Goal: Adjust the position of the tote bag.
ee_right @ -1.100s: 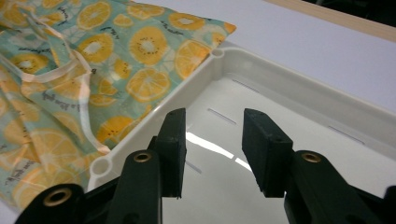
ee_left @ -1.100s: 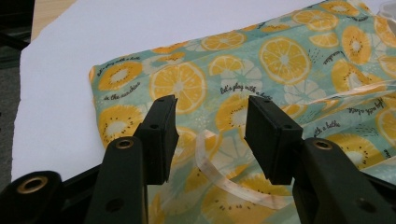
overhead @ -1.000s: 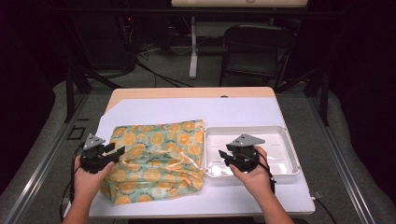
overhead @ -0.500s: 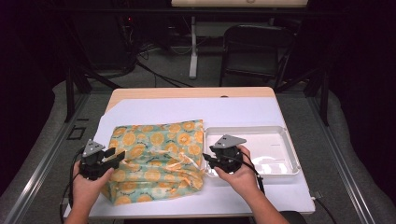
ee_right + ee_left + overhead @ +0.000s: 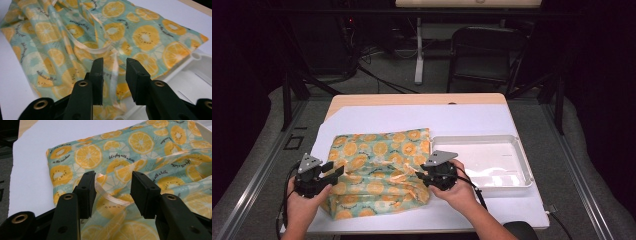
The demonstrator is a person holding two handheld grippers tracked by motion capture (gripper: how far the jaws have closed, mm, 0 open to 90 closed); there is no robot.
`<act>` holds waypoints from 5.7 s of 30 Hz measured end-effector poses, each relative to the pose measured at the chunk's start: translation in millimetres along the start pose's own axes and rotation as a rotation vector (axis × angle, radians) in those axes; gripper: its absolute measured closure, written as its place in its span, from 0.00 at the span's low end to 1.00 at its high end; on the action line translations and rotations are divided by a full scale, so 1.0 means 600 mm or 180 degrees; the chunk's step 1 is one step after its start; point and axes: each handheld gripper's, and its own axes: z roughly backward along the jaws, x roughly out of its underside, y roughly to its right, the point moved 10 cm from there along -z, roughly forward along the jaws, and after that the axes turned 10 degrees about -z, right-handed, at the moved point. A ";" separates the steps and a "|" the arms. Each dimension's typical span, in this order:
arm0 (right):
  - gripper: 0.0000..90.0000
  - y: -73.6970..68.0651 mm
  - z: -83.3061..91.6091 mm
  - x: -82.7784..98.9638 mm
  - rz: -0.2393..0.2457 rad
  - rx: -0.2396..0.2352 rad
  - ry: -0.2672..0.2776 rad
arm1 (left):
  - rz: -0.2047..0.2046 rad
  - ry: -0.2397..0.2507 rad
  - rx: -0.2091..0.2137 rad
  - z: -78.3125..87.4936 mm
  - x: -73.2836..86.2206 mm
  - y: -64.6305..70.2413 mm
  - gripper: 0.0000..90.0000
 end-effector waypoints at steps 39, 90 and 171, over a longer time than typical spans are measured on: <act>0.58 -0.092 -0.065 0.042 0.0387 -0.0360 -0.0318 | -0.0104 0.0003 0.0034 -0.002 0.003 0.013 0.58; 1.00 -0.081 -0.075 0.024 0.0211 -0.0392 -0.0264 | -0.0416 0.0059 0.0330 -0.003 -0.012 0.074 0.50; 0.72 -0.063 -0.020 -0.005 -0.0108 -0.0335 0.0221 | -0.1093 0.0091 -0.0044 -0.037 -0.069 0.087 1.00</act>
